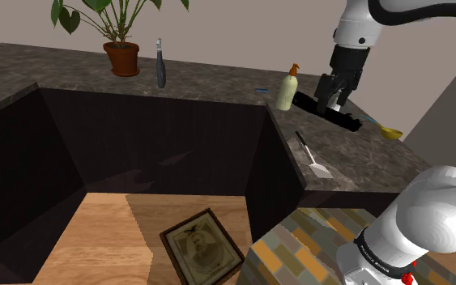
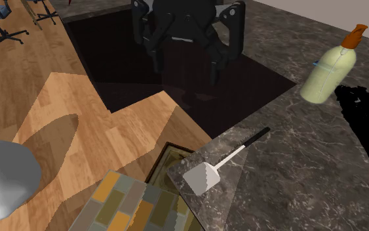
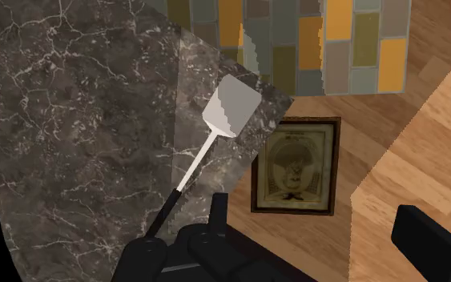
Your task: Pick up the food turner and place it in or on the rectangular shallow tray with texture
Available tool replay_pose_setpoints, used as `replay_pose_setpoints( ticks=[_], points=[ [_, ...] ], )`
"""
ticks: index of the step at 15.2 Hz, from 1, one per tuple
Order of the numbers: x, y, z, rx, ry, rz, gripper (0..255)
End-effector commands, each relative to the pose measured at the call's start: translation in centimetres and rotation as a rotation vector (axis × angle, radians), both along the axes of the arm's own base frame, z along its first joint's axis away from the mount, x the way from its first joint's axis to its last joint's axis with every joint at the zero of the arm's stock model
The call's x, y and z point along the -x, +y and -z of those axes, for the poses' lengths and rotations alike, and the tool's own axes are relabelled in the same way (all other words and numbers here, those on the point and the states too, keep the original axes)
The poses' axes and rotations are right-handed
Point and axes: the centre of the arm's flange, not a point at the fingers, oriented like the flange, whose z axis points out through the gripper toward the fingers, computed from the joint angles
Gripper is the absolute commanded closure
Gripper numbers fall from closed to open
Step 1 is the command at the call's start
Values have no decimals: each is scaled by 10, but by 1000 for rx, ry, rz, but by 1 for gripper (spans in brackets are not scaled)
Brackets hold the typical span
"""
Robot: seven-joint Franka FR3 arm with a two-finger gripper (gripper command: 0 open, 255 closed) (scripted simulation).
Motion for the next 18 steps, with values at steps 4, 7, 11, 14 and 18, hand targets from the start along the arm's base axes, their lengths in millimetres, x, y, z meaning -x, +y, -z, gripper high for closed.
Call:
replay_pose_setpoints(
  ticks=[4, 7, 11, 14, 18],
  points=[
    [-6, -20, 33, -2, -26, 87, 0],
    [-12, -40, 66, -3, -52, 173, 0],
    [-18, -68, 110, -5, -87, 289, 0],
    [-21, -89, 143, -7, -114, 376, 0],
    [-24, -118, 187, -9, -149, 491, 0]
  ],
)
